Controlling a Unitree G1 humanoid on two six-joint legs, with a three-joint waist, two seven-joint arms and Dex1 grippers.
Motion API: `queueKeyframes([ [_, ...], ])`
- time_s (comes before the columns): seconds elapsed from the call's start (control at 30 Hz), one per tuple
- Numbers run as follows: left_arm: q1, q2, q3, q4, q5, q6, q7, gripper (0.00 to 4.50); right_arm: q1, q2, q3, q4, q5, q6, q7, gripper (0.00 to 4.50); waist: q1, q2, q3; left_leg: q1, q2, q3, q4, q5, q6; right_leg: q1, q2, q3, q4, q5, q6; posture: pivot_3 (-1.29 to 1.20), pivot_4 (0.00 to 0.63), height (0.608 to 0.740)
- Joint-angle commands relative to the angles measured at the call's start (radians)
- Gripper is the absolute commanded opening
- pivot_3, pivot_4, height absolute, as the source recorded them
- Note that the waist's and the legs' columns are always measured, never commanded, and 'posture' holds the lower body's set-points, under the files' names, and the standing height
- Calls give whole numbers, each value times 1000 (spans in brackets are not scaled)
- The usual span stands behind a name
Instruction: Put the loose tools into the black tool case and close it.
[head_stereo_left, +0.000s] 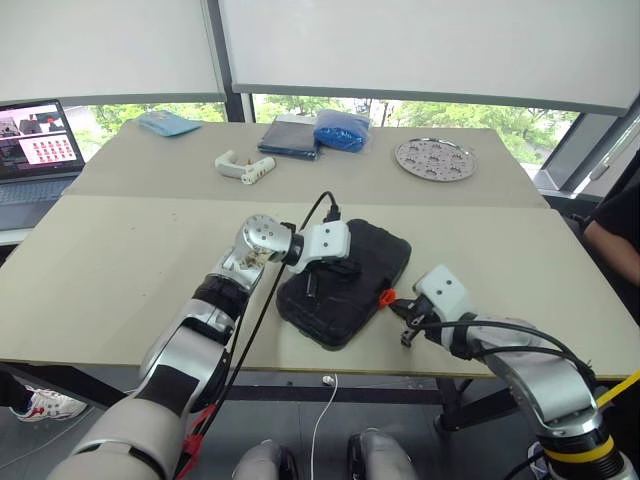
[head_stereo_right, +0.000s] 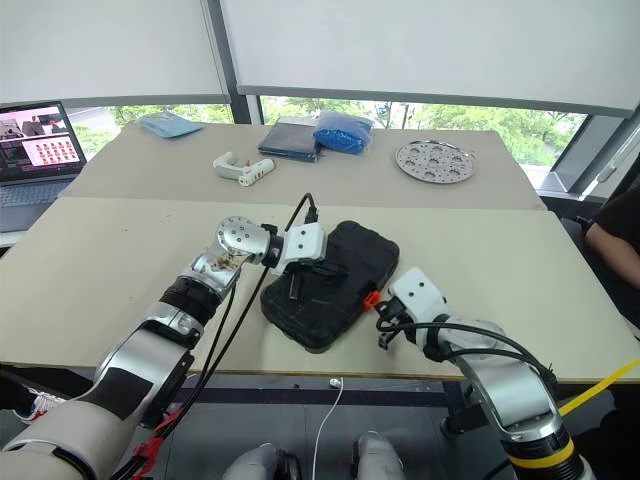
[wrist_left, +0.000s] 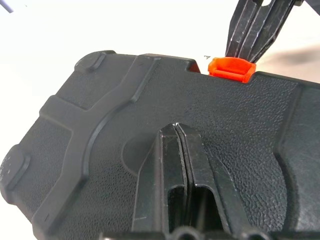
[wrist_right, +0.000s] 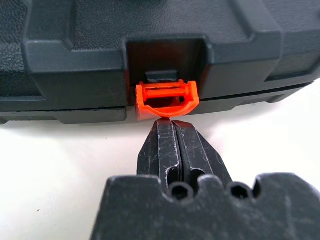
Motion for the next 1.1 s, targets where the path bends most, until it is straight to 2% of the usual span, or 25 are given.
queueKeyframes([
  [0.03, 62, -1, -74, 72, 84, 20, -25, 69, -73, 33, -27, -105, 32, -46, -2, 0, 0, 0, 0, 0, 0, 0, 0, 0, 0, 0, 0, 0, 0, 0, 0, 0, 150, 718],
  [0.33, 58, 1, -70, 86, 89, 15, -20, 69, -78, 62, 4, -38, 8, -67, -2, 0, 0, -1, -6, 3, 1, 0, -2, 0, 0, 1, 0, 0, -1, 0, 0, 0, 150, 718],
  [0.47, 59, 20, -7, 67, 30, 99, -43, 69, -42, 43, -73, -83, 66, -24, 25, 0, 5, -2, -11, 3, -1, 0, -5, 0, 0, 1, 0, 0, -1, -1, -1, 0, 150, 718],
  [0.57, 61, 72, 68, 16, -46, 207, -87, 765, -5, 5, -183, -140, 162, 38, 77, 805, 7, -1, -11, 2, -1, 0, -6, 1, -2, 0, 0, 0, -2, -1, -1, 0, 150, 718],
  [0.63, 71, 141, 118, -45, -91, 273, -124, 1526, 35, -48, -283, -162, 245, 45, 153, 1544, 5, -2, -11, 1, -1, 0, -6, 3, -5, 0, 0, 0, -2, -1, -2, 0, 150, 718],
  [0.67, 80, 187, 147, -86, -121, 317, -154, 1776, 58, -84, -347, -164, 295, 48, 205, 1790, 5, -2, -11, 1, -1, 0, -7, 3, -5, 0, 0, 0, -2, -1, -2, 0, 150, 718],
  [0.77, 114, 334, 230, -222, -226, 469, -257, 2928, 112, -205, -526, -114, 425, 58, 364, 2922, 4, -1, -10, 1, -1, 0, -12, 3, -5, -1, 0, 0, -5, -2, -2, 0, 150, 718],
  [0.83, 135, 427, 274, -315, -294, 583, -318, 3537, 135, -285, -613, -44, 470, 51, 458, 3484, 11, -2, -7, 1, -2, 0, -13, 5, -9, -2, 1, -1, -5, -2, -3, 0, 150, 718],
  [0.87, 146, 483, 296, -358, -323, 643, -348, 4046, 149, -334, -650, 2, 481, 39, 519, 3937, 16, -3, -5, 0, -2, 0, -13, 5, -9, -2, 1, -1, -5, -2, -3, 0, 150, 718],
  [0.9, 162, 551, 319, -390, -356, 684, -367, 4291, 170, -396, -686, 60, 480, 17, 603, 4179, 23, -5, -4, 0, -2, 0, -13, 5, -9, -2, 0, -2, -6, -3, -2, 0, 150, 718],
  [0.93, 175, 593, 335, -414, -376, 713, -378, 4498, 187, -438, -708, 102, 477, -3, 663, 4456, 29, -5, -2, -1, -2, 0, -12, 5, -9, -2, 0, -2, -7, -3, -2, 0, 150, 718],
  [1.0, 200, 645, 367, -425, -390, 725, -379, 4498, 211, -504, -720, 188, 458, -56, 756, 4456, 37, -5, -2, -1, -3, 0, -12, 4, -7, -2, -1, -1, -8, -4, 0, 0, 150, 718],
  [1.1, 226, 667, 389, -452, -408, 754, -358, 4498, 218, -546, -705, 266, 448, -102, 818, 4456, 48, -4, -2, 0, -4, 0, -12, 3, -4, 1, -5, -2, -8, -6, 3, 0, 150, 718],
])
